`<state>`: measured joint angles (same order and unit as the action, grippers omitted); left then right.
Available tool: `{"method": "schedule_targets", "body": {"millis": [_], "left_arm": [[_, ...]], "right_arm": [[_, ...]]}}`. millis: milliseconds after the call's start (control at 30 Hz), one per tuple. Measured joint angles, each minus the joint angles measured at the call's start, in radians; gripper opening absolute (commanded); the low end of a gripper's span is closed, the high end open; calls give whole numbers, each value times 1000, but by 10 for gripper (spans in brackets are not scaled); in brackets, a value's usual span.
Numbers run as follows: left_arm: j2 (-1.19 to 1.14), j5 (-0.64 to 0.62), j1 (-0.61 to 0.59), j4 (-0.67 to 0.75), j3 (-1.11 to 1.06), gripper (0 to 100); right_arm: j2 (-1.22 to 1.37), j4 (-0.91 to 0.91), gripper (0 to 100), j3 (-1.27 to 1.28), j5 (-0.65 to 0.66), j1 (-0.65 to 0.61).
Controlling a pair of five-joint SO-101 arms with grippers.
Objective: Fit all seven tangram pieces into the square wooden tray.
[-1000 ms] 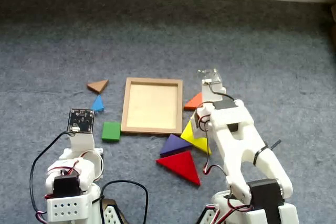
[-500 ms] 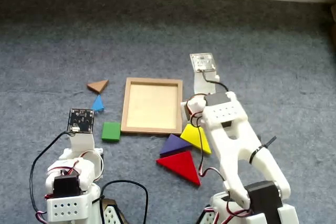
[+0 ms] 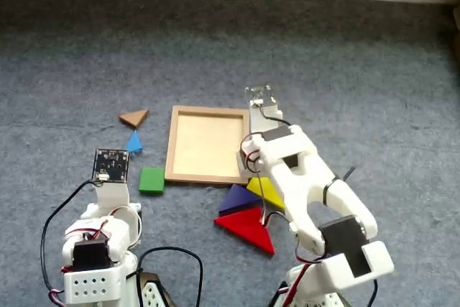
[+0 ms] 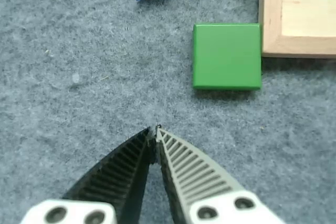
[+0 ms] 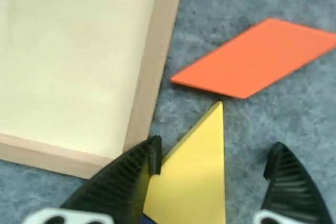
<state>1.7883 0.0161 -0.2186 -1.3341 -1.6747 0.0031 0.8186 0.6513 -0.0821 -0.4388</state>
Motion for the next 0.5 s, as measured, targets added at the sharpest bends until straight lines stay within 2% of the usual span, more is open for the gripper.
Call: {"method": "schedule_targets", "body": {"millis": [167, 333, 500], "left_arm": [[0, 0, 0, 0, 0, 24], [0, 0, 0, 0, 0, 24], [0, 0, 0, 0, 0, 24]], "right_arm": [[35, -2, 319, -15, 0, 15], [37, 71, 319, -23, 3, 103], [37, 103, 319, -28, 117, 216]]}}
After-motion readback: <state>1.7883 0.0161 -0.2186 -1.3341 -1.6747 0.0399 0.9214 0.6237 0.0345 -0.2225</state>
